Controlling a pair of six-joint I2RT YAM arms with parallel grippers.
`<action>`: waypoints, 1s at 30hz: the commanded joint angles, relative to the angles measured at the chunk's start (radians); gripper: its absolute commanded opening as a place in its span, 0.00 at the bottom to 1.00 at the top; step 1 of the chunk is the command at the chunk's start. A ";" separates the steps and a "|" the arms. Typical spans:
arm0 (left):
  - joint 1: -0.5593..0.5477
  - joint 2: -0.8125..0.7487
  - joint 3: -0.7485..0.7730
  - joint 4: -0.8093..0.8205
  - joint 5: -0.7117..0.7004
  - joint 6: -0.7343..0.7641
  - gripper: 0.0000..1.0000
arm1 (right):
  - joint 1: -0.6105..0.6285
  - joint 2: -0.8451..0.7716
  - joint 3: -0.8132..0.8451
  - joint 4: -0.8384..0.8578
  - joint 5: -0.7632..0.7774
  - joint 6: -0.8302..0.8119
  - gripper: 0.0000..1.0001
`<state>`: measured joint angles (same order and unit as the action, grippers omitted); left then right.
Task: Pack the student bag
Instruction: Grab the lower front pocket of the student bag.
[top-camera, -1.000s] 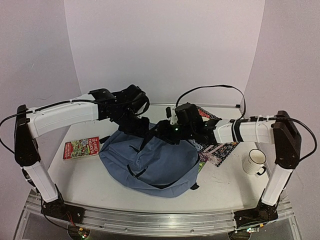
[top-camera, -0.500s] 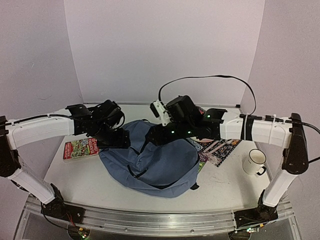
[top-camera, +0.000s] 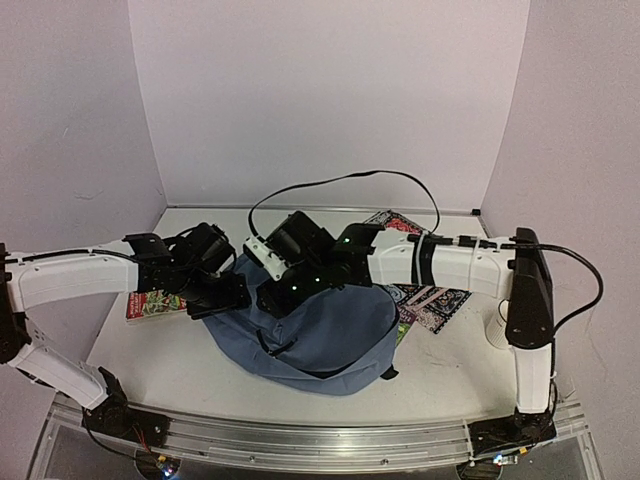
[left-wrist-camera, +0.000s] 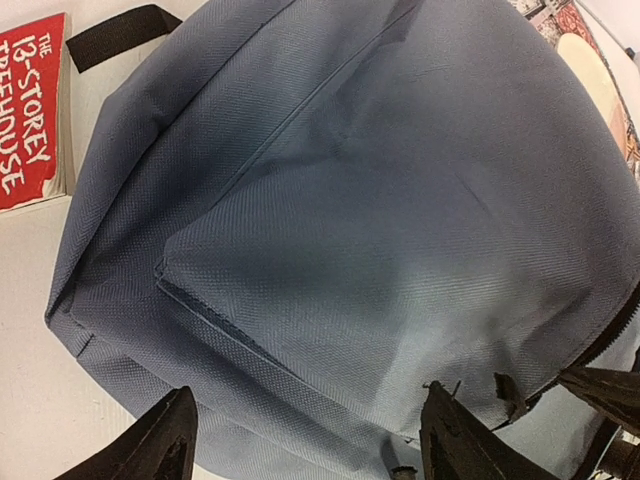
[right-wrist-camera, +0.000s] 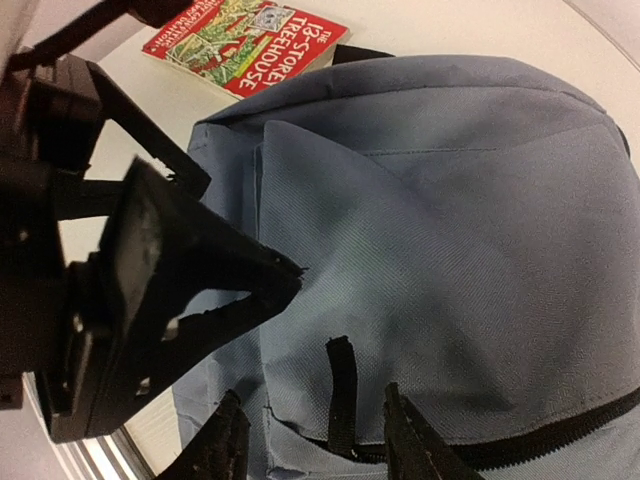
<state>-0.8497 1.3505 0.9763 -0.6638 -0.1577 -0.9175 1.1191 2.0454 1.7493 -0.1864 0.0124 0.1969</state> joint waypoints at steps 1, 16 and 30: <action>0.005 -0.028 -0.028 0.070 0.000 -0.027 0.77 | 0.001 0.049 0.081 -0.067 -0.002 -0.007 0.45; 0.005 -0.024 -0.080 0.144 0.034 -0.056 0.75 | 0.001 0.114 0.091 -0.070 0.065 0.036 0.17; 0.005 -0.043 -0.130 0.311 0.109 -0.183 0.72 | -0.017 -0.131 -0.139 0.213 0.111 0.223 0.00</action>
<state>-0.8486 1.3419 0.8628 -0.4689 -0.0892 -1.0273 1.1153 2.0718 1.7049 -0.1471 0.0859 0.3107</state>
